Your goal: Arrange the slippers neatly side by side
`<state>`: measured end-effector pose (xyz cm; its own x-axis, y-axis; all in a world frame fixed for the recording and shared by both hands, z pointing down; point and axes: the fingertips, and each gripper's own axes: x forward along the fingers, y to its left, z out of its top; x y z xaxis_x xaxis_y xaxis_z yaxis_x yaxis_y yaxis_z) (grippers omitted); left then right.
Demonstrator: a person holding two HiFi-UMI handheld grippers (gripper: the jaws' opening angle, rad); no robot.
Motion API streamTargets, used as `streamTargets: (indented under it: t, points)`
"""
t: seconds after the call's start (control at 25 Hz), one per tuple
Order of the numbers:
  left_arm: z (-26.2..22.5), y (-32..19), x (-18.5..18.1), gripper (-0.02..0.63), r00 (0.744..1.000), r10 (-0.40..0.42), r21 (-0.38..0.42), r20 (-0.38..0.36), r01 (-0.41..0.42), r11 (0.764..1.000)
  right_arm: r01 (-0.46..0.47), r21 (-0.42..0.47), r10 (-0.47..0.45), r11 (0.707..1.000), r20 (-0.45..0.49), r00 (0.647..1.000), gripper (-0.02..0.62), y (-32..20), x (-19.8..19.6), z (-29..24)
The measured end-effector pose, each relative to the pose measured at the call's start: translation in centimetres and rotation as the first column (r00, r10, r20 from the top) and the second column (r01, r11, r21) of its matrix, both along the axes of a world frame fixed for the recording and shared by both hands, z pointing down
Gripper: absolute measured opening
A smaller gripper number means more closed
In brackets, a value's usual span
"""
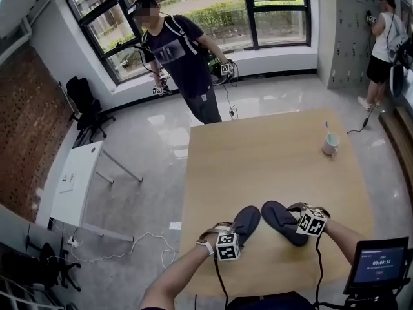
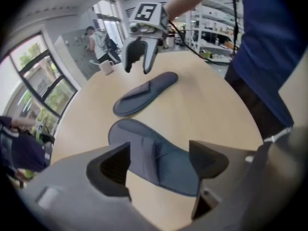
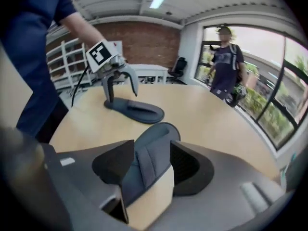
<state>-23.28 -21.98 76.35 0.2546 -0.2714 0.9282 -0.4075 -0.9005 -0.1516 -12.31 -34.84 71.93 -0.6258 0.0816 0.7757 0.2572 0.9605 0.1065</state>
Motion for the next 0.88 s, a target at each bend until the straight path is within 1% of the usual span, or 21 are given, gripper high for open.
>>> streamTargets:
  t: [0.04,0.08,0.16,0.24,0.28,0.36,0.4,0.44,0.48,0.52,0.64,0.68,0.8,0.88]
  points:
    - [0.2,0.4,-0.2,0.390,0.997,0.070,-0.007,0.032,-0.070,0.998,0.069,0.036,-0.068,0.997,-0.029,0.997,0.244,0.4,-0.2,0.2]
    - [0.6,0.7,-0.3,0.397,0.988,0.141,-0.019,0.062,-0.140,0.990,0.134,0.060,-0.130,0.989,-0.060,0.990,0.253,0.7,-0.4,0.5]
    - [1.6,1.0,-0.5,0.407,0.955,0.271,-0.044,0.119,-0.267,0.963,0.257,0.095,-0.244,0.962,-0.127,0.961,0.283,1.0,-0.4,1.5]
    - [2.7,1.2,-0.2,0.422,0.917,0.367,-0.068,0.158,-0.360,0.930,0.368,0.136,-0.339,0.920,-0.199,0.920,0.313,1.0,0.2,2.5]
    - [3.1,1.4,0.0,0.427,0.905,0.392,-0.078,0.165,-0.384,0.920,0.415,0.155,-0.376,0.896,-0.229,0.898,0.317,1.0,0.5,2.9]
    - [3.5,1.7,0.2,0.436,0.899,0.406,-0.102,0.163,-0.394,0.914,0.481,0.174,-0.429,0.859,-0.267,0.863,0.338,1.2,0.8,3.3]
    - [3.6,1.9,0.3,0.439,0.902,0.403,-0.117,0.157,-0.388,0.914,0.499,0.169,-0.446,0.850,-0.275,0.852,0.354,1.5,0.7,3.5]
    - [3.7,2.0,0.4,0.440,0.906,0.397,-0.131,0.147,-0.380,0.916,0.508,0.154,-0.457,0.848,-0.275,0.846,0.364,1.8,0.7,3.7]
    - [3.8,2.0,0.6,0.447,0.911,0.389,-0.142,0.134,-0.371,0.918,0.504,0.131,-0.459,0.854,-0.271,0.846,0.366,2.1,0.6,3.9]
    - [3.8,2.1,0.8,0.457,0.917,0.380,-0.152,0.119,-0.361,0.920,0.489,0.099,-0.450,0.867,-0.267,0.852,0.365,2.3,0.7,4.3]
    - [3.0,1.4,1.0,0.457,0.941,0.329,-0.172,0.085,-0.311,0.935,0.382,-0.022,-0.373,0.924,-0.280,0.885,0.364,1.9,1.0,5.3]
    - [2.6,1.0,0.9,0.457,0.951,0.301,-0.176,0.074,-0.284,0.942,0.349,-0.048,-0.348,0.936,-0.286,0.893,0.364,1.6,1.0,5.5]
    - [1.9,0.4,0.8,0.457,0.982,0.191,-0.200,0.012,-0.185,0.962,0.298,-0.063,-0.304,0.953,-0.261,0.916,0.362,1.2,0.1,5.3]
    - [2.0,0.4,1.3,0.457,0.992,0.122,-0.211,-0.040,-0.128,0.969,0.259,-0.068,-0.268,0.963,-0.227,0.936,0.362,1.5,-0.1,5.2]
